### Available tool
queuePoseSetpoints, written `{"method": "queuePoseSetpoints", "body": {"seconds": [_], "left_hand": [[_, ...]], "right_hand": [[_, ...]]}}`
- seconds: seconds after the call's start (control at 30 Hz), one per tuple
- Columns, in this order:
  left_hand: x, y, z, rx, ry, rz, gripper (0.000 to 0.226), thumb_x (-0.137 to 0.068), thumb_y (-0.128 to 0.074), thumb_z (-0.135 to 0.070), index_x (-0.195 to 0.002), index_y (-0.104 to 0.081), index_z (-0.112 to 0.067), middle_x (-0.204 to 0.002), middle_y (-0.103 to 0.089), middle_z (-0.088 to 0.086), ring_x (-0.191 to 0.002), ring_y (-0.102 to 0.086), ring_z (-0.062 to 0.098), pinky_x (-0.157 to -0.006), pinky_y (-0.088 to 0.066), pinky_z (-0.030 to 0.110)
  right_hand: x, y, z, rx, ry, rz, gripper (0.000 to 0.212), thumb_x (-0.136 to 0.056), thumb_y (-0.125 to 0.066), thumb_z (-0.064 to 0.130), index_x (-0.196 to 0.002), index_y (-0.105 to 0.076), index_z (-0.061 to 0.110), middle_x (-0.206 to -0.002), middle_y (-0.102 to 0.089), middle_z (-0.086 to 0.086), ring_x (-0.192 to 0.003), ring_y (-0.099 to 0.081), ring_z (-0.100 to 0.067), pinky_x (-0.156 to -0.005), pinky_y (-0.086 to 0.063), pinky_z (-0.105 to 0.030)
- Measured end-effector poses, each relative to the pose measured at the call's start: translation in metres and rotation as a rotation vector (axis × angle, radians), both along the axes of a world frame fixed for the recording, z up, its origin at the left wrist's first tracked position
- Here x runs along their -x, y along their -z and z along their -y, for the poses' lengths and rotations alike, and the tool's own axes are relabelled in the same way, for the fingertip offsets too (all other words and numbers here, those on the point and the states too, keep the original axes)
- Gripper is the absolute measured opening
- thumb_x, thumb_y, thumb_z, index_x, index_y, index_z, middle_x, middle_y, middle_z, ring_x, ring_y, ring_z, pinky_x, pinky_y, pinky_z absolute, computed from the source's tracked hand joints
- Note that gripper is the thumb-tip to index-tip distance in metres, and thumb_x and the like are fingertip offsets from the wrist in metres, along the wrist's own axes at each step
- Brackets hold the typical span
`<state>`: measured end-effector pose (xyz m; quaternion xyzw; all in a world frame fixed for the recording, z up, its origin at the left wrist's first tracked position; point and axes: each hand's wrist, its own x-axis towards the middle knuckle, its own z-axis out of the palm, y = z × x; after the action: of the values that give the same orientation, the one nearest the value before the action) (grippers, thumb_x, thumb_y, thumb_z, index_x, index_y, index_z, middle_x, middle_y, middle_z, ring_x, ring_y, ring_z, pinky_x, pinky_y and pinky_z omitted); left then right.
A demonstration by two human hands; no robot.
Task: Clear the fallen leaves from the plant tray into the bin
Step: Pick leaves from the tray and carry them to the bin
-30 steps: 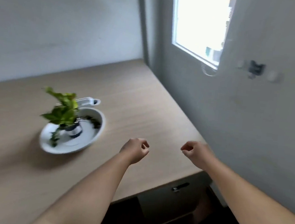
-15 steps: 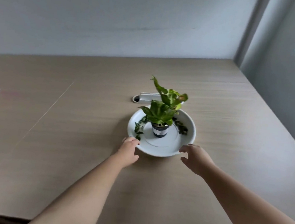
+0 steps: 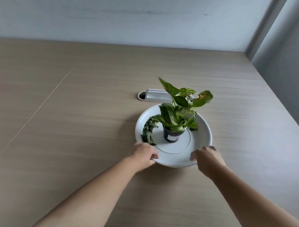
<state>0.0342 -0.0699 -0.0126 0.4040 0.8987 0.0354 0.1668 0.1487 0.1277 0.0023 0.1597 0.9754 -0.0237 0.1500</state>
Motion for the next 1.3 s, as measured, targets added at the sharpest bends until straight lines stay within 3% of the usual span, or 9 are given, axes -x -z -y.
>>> {"method": "queuePoseSetpoints", "body": {"seconds": [0.1,0.2,0.33,0.5,0.63,0.73,0.87,1.1,1.3], "left_hand": [[0.003,0.002,-0.006,-0.037,0.07,-0.015,0.042,-0.076,-0.073,-0.036,-0.117,-0.065,-0.029,-0.125,-0.061,-0.007,-0.12,-0.052,0.016,-0.099,-0.036,0.031],[0.029,-0.006,0.0,0.028,0.056,-0.009,0.059,-0.068,-0.079,-0.036,-0.123,-0.059,-0.026,-0.133,-0.053,-0.003,-0.125,-0.047,0.019,-0.104,-0.037,0.031],[0.047,-0.009,0.009,0.144,-0.005,-0.034,0.044,-0.075,-0.073,-0.033,-0.117,-0.064,-0.028,-0.127,-0.062,-0.004,-0.119,-0.055,0.018,-0.102,-0.04,0.029],[0.021,0.003,-0.002,0.033,-0.057,0.057,0.033,-0.069,-0.077,-0.039,-0.097,-0.072,-0.022,-0.104,-0.073,-0.004,-0.101,-0.064,0.018,-0.095,-0.039,0.027],[0.004,0.01,-0.008,-0.021,0.002,0.019,0.044,-0.063,-0.079,-0.048,-0.098,-0.071,-0.024,-0.105,-0.071,-0.005,-0.102,-0.062,0.017,-0.094,-0.041,0.031],[0.031,-0.004,0.004,0.053,0.006,0.009,0.046,-0.061,-0.082,-0.046,-0.1,-0.07,-0.025,-0.112,-0.067,-0.005,-0.107,-0.06,0.016,-0.091,-0.044,0.029],[0.054,-0.02,0.016,0.239,-0.025,-0.025,0.047,-0.066,-0.077,-0.048,-0.108,-0.067,-0.03,-0.117,-0.066,-0.009,-0.112,-0.06,0.014,-0.093,-0.042,0.027],[0.011,-0.006,-0.001,0.045,-0.069,0.16,0.034,-0.066,-0.077,-0.049,-0.088,-0.073,-0.024,-0.094,-0.073,-0.007,-0.089,-0.066,0.014,-0.081,-0.055,0.033],[0.016,-0.006,-0.008,-0.115,-0.232,0.255,0.034,-0.064,-0.081,-0.048,-0.09,-0.072,-0.027,-0.103,-0.07,-0.003,-0.098,-0.064,0.016,-0.087,-0.054,0.034]], "right_hand": [[0.004,-0.001,-0.013,-0.114,-0.003,-0.001,0.041,-0.084,-0.047,0.005,-0.118,-0.061,0.023,-0.118,-0.066,0.0,-0.119,-0.052,-0.023,-0.115,-0.027,-0.045],[0.008,-0.003,-0.001,0.077,-0.092,0.04,0.052,-0.081,-0.06,0.013,-0.13,-0.051,0.025,-0.128,-0.06,0.001,-0.121,-0.052,-0.022,-0.106,-0.04,-0.04],[0.006,0.003,0.022,0.255,-0.136,0.053,0.037,-0.085,-0.061,0.02,-0.121,-0.057,0.024,-0.122,-0.063,-0.001,-0.11,-0.059,-0.023,-0.088,-0.05,-0.035],[0.008,-0.006,0.003,0.02,-0.142,0.052,0.025,-0.086,-0.053,0.006,-0.105,-0.064,0.017,-0.108,-0.07,-0.005,-0.101,-0.065,-0.028,-0.086,-0.053,-0.036],[0.01,-0.007,-0.013,-0.123,-0.21,0.057,0.038,-0.084,-0.049,0.007,-0.118,-0.059,0.02,-0.125,-0.058,-0.002,-0.12,-0.05,-0.025,-0.1,-0.043,-0.036],[0.01,-0.009,0.002,0.091,-0.224,0.057,0.053,-0.081,-0.056,0.012,-0.131,-0.05,0.026,-0.137,-0.048,0.001,-0.126,-0.045,-0.023,-0.101,-0.045,-0.037],[0.015,-0.004,0.028,0.271,-0.253,0.049,0.041,-0.086,-0.059,0.015,-0.124,-0.055,0.026,-0.125,-0.059,-0.001,-0.114,-0.056,-0.023,-0.091,-0.05,-0.037],[0.009,-0.016,-0.017,0.213,-0.064,0.057,0.035,-0.085,-0.054,-0.001,-0.107,-0.068,0.024,-0.114,-0.069,0.0,-0.102,-0.066,-0.021,-0.088,-0.054,-0.032],[0.019,-0.01,-0.004,0.257,0.018,-0.033,0.038,-0.085,-0.046,0.005,-0.11,-0.065,0.026,-0.12,-0.062,-0.001,-0.107,-0.06,-0.025,-0.088,-0.053,-0.036]]}}
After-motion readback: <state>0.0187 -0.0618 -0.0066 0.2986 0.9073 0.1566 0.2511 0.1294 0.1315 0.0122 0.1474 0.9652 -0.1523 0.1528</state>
